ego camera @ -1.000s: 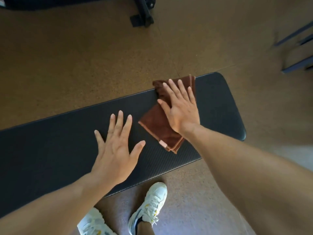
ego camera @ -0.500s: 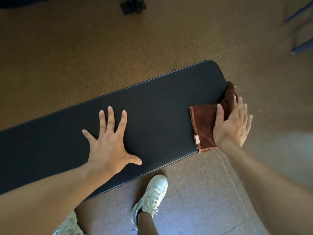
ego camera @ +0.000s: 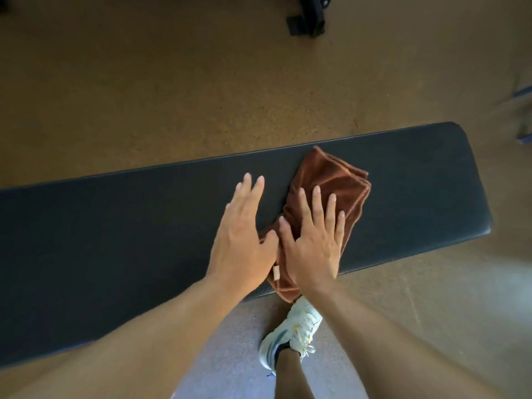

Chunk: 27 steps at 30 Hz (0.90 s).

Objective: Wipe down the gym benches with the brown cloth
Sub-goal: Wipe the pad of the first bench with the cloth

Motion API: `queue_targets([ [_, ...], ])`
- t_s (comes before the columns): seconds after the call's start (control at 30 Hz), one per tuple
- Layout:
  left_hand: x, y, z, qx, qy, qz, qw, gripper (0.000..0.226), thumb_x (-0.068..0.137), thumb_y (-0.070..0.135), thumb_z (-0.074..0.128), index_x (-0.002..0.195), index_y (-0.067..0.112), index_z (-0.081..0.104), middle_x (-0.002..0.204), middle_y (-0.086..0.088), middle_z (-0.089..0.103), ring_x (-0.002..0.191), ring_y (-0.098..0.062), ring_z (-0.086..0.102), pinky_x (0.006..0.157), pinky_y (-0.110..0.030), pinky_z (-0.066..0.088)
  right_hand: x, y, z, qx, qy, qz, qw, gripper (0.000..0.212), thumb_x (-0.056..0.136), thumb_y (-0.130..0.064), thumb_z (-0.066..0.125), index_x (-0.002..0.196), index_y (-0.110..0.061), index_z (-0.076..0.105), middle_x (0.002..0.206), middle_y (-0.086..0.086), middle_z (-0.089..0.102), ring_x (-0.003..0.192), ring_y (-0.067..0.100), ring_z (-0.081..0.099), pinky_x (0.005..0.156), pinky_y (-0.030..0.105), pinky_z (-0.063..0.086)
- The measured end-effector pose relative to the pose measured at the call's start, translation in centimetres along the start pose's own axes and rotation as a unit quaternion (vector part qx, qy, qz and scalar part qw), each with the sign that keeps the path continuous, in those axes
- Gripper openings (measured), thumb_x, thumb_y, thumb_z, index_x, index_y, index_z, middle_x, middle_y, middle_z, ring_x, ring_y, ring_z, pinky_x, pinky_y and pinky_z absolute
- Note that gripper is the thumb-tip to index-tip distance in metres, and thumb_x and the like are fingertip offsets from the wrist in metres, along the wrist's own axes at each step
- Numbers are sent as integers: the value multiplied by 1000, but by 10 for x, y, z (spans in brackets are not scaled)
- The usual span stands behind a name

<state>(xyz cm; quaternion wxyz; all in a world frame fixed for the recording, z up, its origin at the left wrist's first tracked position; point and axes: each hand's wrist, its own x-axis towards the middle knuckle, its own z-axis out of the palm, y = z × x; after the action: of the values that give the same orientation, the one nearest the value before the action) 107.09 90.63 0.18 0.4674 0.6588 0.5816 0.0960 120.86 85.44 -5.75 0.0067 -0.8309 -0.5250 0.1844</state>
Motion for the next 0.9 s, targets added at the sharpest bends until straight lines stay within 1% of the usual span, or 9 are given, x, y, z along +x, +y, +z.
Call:
queue_targets([
  [0.13,-56,-95,-82,24,44,-67,996,74,102,18,55,161,36,12,167,23,-7,150,10,-13,129,-43,14,-35,-121,32,-14,-51,-151,987,66,107,-63,23,167,-38,11,176,-8,1,162,20,-15,131,50,-8],
  [0.23,-68,-127,-124,51,57,-80,994,68,104,24,50,162,33,15,168,22,-7,149,12,-15,129,-41,12,-50,-179,51,-52,-110,-297,947,68,105,-60,20,168,-34,11,176,-7,2,162,21,-15,131,53,-1],
  [0.33,-66,-132,-138,59,65,-82,993,65,105,36,45,162,34,12,167,24,-10,149,11,-16,128,-38,14,-29,-189,53,-105,-127,-411,897,70,105,-60,22,168,-32,9,176,-6,3,162,21,-13,132,50,-2],
  [0.43,-59,-122,-128,57,70,-65,994,68,105,42,42,163,31,8,166,22,-12,150,9,-16,129,-38,14,11,-175,42,-131,-127,-473,862,68,107,-57,25,167,-28,13,176,-5,8,163,19,-7,132,48,4],
  [0.5,-53,-112,-117,63,58,-59,995,74,104,40,47,163,31,2,168,19,-14,151,7,-18,129,-40,13,31,-166,35,-130,-104,-457,874,67,108,-56,26,167,-27,15,176,-6,9,163,17,-6,132,47,4],
  [0.6,-38,-102,-103,94,19,-66,993,102,93,39,70,161,34,-5,168,16,-19,152,-1,-21,128,-47,13,54,-143,25,-97,-48,-380,919,66,109,-57,25,167,-26,20,175,-5,15,163,17,0,132,46,5],
  [0.73,-18,-89,-86,221,-66,-118,966,143,62,72,81,160,31,-16,169,2,-22,154,-22,-25,123,-60,4,81,-81,5,-82,-14,-306,948,66,109,-57,23,167,-26,20,175,-5,17,163,17,2,133,46,4],
  [0.83,-12,-81,-78,332,-92,-140,928,151,57,76,81,159,26,-19,168,-7,-23,154,-34,-21,122,-64,13,98,-18,-16,-86,-10,-251,964,68,109,-60,19,168,-28,14,176,-7,11,163,14,-3,133,44,1],
  [0.9,-10,-80,-76,363,-94,-148,915,152,57,75,82,159,25,-19,168,-9,-23,154,-36,-19,122,-64,16,101,26,-29,-85,-7,-216,973,69,108,-62,17,168,-29,11,176,-8,7,163,12,-5,133,42,0],
])
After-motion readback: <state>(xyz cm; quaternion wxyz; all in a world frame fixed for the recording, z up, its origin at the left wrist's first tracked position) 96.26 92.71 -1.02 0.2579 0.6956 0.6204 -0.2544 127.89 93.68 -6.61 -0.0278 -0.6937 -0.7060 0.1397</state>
